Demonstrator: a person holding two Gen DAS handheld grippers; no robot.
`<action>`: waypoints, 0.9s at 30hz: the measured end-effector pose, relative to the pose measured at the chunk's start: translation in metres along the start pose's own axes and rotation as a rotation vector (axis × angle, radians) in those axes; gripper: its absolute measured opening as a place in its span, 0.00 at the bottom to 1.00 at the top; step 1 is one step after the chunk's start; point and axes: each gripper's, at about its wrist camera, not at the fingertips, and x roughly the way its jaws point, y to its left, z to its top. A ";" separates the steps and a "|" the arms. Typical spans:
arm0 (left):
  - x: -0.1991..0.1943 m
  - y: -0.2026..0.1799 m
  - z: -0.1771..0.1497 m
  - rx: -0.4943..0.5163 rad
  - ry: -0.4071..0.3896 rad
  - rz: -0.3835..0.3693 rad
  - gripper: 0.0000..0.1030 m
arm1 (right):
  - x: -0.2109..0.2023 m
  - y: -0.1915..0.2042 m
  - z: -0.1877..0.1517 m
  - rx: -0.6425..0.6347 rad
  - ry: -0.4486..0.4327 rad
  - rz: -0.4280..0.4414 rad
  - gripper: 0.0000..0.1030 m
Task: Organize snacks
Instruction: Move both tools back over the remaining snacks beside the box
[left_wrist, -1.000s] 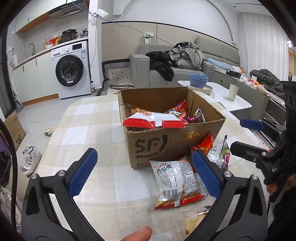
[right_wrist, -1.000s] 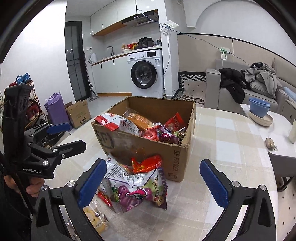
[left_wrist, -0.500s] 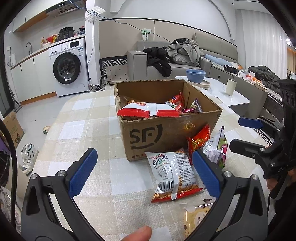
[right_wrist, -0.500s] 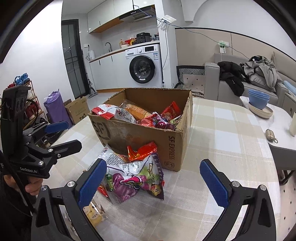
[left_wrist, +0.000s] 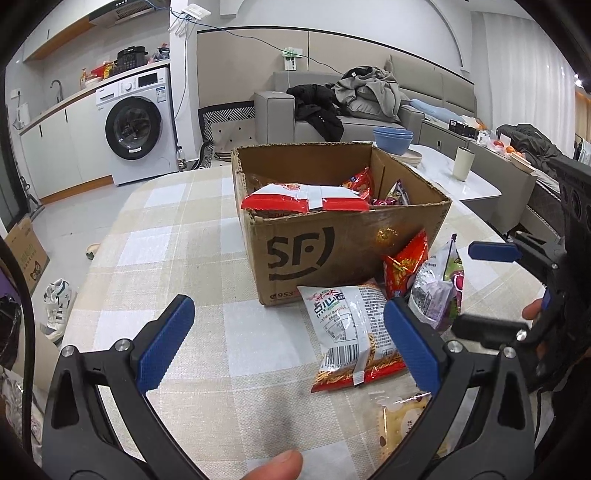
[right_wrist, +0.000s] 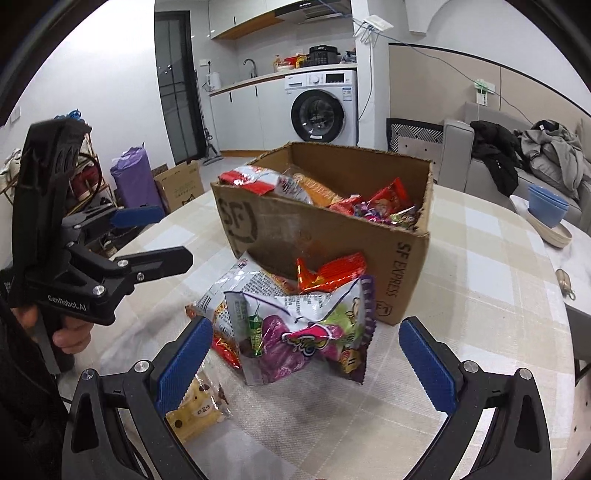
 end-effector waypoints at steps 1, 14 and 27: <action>0.001 0.000 0.000 -0.001 0.003 0.000 0.99 | 0.003 0.001 0.000 -0.001 0.010 0.000 1.00; 0.011 -0.004 -0.003 0.020 0.024 0.007 0.99 | 0.030 -0.008 -0.006 0.067 0.092 -0.018 1.00; 0.020 -0.003 -0.006 0.026 0.038 0.018 0.99 | 0.050 -0.018 -0.011 0.108 0.130 0.006 1.00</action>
